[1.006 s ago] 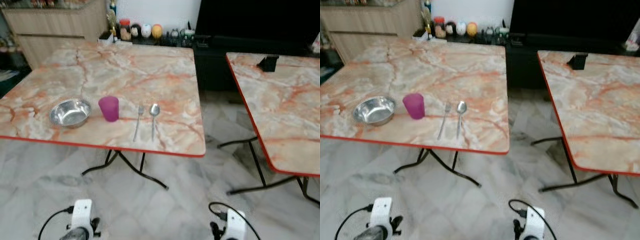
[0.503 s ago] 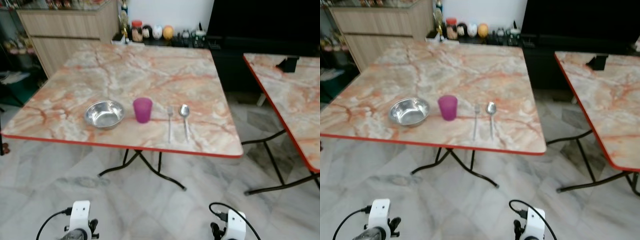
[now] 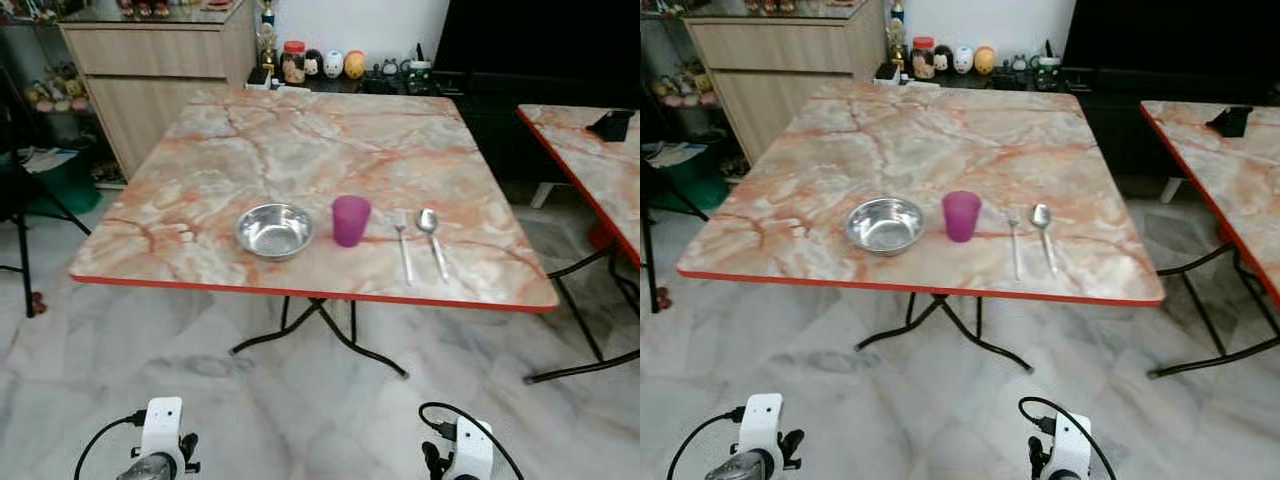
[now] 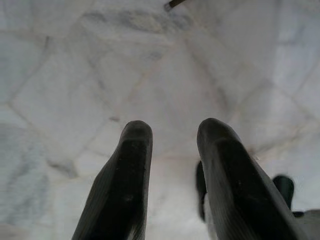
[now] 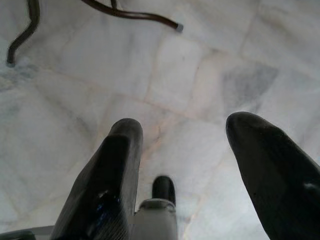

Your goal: Setting the table

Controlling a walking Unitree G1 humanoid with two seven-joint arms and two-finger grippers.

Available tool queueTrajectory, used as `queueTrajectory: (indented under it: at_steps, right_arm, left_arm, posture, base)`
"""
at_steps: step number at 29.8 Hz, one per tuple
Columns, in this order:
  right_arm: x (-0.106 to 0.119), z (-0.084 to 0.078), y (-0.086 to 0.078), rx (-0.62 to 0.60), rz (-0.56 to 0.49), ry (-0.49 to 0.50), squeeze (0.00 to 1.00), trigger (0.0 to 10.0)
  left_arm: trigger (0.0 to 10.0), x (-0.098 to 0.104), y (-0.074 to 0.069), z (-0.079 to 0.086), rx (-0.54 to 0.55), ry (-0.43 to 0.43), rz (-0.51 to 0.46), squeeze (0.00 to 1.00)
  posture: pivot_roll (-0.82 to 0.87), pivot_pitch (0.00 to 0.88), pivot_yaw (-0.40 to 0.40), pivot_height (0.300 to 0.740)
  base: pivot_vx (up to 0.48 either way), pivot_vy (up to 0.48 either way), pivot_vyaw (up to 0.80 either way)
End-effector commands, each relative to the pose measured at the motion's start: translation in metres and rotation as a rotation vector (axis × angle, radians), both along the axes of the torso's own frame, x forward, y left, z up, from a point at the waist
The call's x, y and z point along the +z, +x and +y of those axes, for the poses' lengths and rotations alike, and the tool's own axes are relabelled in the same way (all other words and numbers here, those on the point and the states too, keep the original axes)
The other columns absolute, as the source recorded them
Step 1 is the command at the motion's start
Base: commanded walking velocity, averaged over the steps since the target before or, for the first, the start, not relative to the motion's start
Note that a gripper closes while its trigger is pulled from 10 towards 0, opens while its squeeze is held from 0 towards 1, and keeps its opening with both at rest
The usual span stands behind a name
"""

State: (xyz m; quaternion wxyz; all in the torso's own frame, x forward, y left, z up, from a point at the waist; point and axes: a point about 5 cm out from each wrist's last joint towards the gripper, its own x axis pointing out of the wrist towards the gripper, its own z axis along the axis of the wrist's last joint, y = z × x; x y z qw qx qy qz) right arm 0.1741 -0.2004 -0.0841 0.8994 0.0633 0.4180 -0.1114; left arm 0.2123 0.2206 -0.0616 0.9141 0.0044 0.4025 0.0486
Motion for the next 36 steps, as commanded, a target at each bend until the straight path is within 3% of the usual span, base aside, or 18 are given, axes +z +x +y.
queueTrajectory:
  at_steps: [1,14,17,19,24,28,31,34,36]
  right_arm:
    - [-0.001,0.001,-0.002,-0.012,0.005,0.007,0.00,10.0]
    - [-0.001,0.002,-0.002,-0.013,0.006,0.009,0.00,10.0]
    - [-0.002,0.002,-0.003,-0.012,0.007,0.010,0.00,10.0]
    - [-0.002,0.003,-0.003,-0.011,0.007,0.011,0.00,10.0]
    - [-0.002,0.002,-0.004,-0.010,0.011,0.010,0.00,10.0]
    - [-0.003,0.002,-0.005,-0.007,0.015,0.009,0.00,10.0]
    - [-0.003,0.001,-0.006,0.000,0.019,0.007,0.00,10.0]
    - [-0.003,0.001,-0.006,0.005,0.021,0.008,0.00,10.0]
    - [-0.003,0.001,-0.006,0.006,0.022,0.008,0.00,10.0]
  left_arm:
    - [10.0,0.000,0.000,0.002,-0.007,0.014,0.002,0.00]
    - [10.0,0.003,0.003,0.004,-0.006,0.026,-0.015,0.00]
    - [10.0,0.007,0.008,0.005,-0.006,0.040,-0.054,0.00]
    - [10.0,0.020,0.021,0.013,0.048,0.103,-0.150,0.00]
    - [10.0,0.038,0.030,0.037,0.199,0.230,-0.270,0.00]
    - [10.0,0.067,0.042,0.064,0.353,0.318,-0.427,0.00]
    - [10.0,0.101,0.061,0.076,0.416,0.381,-0.611,0.00]
    - [10.0,0.166,0.089,0.082,0.410,0.501,-0.903,0.00]
    - [10.0,0.186,0.097,0.081,0.394,0.520,-0.985,0.00]
  posture:
    - [0.01,0.000,-0.020,0.740]
    - [0.02,0.000,-0.021,0.740]
    - [0.02,0.000,-0.021,0.740]
    - [0.02,0.000,-0.020,0.740]
    - [0.02,0.000,-0.023,0.740]
    - [0.03,0.000,-0.028,0.740]
    - [0.04,0.000,-0.032,0.740]
    - [0.04,0.000,-0.032,0.740]
    - [0.04,0.000,-0.032,0.740]
  base:
    - [0.000,0.000,0.00]
    - [0.000,0.000,0.00]
    - [0.000,0.000,0.00]
    - [0.000,0.000,0.00]
    - [0.000,0.000,0.00]
    - [0.000,0.000,0.00]
    - [0.000,0.000,0.00]
    - [0.000,0.000,0.00]
    - [0.000,0.000,0.00]
